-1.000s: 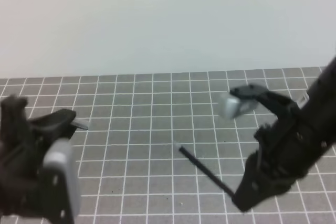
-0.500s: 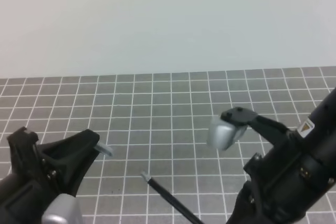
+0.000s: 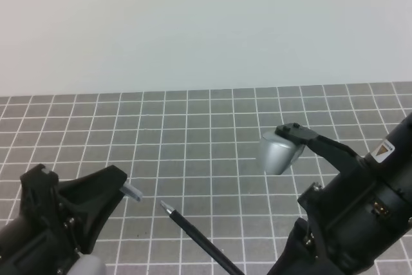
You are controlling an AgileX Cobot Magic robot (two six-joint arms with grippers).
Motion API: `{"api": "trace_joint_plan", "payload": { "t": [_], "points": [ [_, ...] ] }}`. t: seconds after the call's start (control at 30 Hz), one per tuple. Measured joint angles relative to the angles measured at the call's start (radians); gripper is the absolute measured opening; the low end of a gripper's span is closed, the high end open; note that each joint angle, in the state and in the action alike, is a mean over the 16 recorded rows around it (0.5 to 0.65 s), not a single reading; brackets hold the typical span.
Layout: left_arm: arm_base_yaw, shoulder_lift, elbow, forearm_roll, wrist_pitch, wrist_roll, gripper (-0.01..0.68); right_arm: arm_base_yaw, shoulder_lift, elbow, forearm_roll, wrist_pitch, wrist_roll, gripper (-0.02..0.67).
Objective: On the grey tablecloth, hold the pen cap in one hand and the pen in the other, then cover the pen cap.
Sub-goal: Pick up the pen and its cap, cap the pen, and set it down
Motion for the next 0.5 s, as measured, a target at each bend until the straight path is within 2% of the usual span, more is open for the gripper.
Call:
{"api": "trace_joint_plan", "payload": {
  "t": [0.5],
  "points": [
    [-0.059,0.000,0.000,0.001,-0.012,-0.047,0.000,0.000,0.042,0.000,0.075,0.000,-0.045,-0.004]
  ]
}}
